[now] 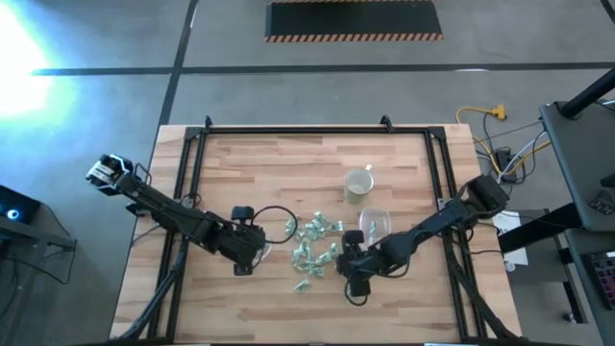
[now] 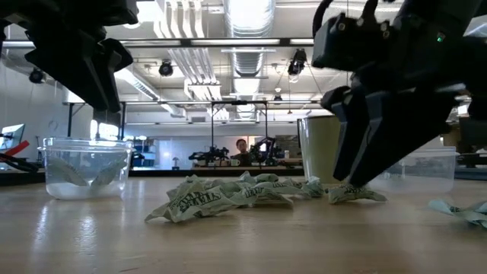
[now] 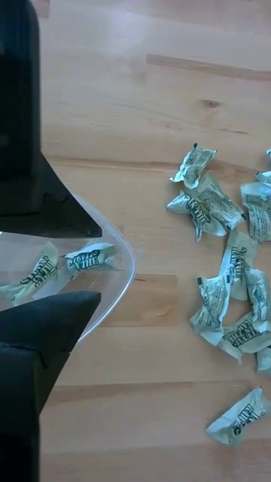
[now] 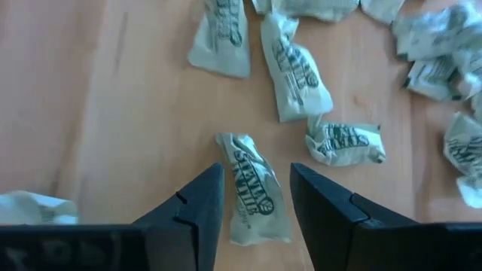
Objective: Pick and place Stevia / Truvia into bins
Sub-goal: Put the stevia packet into the right transparent container
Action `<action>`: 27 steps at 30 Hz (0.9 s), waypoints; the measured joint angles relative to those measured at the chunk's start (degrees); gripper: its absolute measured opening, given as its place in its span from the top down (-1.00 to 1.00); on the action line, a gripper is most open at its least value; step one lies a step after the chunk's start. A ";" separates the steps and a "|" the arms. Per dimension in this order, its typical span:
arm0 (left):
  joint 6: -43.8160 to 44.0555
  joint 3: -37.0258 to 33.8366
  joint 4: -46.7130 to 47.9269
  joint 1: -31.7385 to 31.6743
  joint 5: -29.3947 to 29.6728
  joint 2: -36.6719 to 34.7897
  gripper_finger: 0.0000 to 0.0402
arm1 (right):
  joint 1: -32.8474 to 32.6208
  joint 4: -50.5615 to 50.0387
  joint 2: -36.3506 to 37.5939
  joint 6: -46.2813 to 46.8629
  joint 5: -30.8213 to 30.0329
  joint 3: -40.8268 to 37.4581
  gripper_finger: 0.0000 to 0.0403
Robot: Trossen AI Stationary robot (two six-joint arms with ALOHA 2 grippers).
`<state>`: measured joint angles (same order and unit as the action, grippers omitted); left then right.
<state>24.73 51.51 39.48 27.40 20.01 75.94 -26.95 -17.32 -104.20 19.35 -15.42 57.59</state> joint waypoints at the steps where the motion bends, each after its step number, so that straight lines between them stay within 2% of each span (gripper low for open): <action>1: 0.00 0.00 0.00 0.00 0.00 0.00 0.47 | 0.29 -0.02 -0.38 -0.02 0.55 -0.03 0.29; 10: 0.07 0.00 -0.02 0.00 0.00 0.00 0.47 | 1.52 0.00 -1.36 -0.81 2.05 -0.05 0.38; 22: 0.09 0.00 -0.02 0.00 0.00 0.00 0.47 | 1.48 -0.13 -1.29 -4.16 2.19 0.05 0.91; 27: 0.09 0.00 -0.02 0.00 0.00 0.00 0.47 | 1.38 -0.29 -1.18 -6.16 2.18 1.35 0.95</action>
<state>24.82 51.51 39.46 27.40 20.01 75.94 -25.56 -17.61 -105.38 13.19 -13.24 58.94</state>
